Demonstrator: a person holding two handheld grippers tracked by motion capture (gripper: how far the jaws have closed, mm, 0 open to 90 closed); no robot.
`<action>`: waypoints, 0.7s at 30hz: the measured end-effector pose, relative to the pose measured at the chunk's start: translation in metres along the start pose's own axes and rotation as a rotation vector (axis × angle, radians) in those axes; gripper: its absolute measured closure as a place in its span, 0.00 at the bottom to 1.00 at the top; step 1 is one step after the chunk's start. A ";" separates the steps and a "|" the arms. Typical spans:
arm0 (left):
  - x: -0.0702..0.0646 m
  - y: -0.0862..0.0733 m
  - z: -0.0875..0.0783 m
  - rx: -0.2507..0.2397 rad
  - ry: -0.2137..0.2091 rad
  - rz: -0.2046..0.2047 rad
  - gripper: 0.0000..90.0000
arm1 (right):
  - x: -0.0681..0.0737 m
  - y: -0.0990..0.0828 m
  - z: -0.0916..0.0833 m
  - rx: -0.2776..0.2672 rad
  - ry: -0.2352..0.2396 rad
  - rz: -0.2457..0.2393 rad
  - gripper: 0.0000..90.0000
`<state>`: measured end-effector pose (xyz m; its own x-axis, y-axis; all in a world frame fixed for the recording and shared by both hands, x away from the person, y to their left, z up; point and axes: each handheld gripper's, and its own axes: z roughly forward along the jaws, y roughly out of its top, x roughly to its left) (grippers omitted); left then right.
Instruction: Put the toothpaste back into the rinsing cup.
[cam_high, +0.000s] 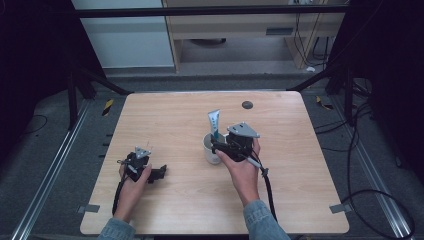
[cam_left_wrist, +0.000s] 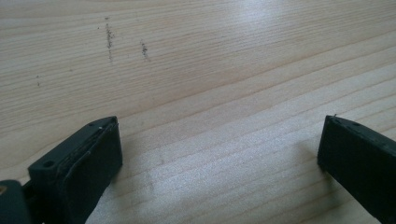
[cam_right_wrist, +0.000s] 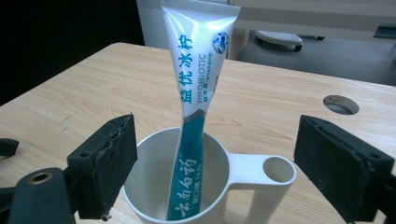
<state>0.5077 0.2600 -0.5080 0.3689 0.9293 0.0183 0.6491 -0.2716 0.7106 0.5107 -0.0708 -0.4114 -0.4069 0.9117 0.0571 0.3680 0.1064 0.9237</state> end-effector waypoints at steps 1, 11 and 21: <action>0.000 0.000 0.000 0.000 0.001 0.000 0.00 | -0.001 0.001 -0.001 0.007 0.005 0.000 0.13; 0.000 0.000 0.000 0.000 0.001 0.000 0.00 | -0.018 0.004 -0.009 0.072 0.029 0.020 0.10; 0.000 0.000 0.000 0.000 0.001 -0.001 0.00 | -0.033 0.007 -0.019 0.136 0.074 0.017 0.09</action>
<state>0.5076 0.2599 -0.5080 0.3677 0.9298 0.0181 0.6491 -0.2705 0.7109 0.5110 -0.1077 -0.3997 -0.4582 0.8827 0.1045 0.4835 0.1488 0.8626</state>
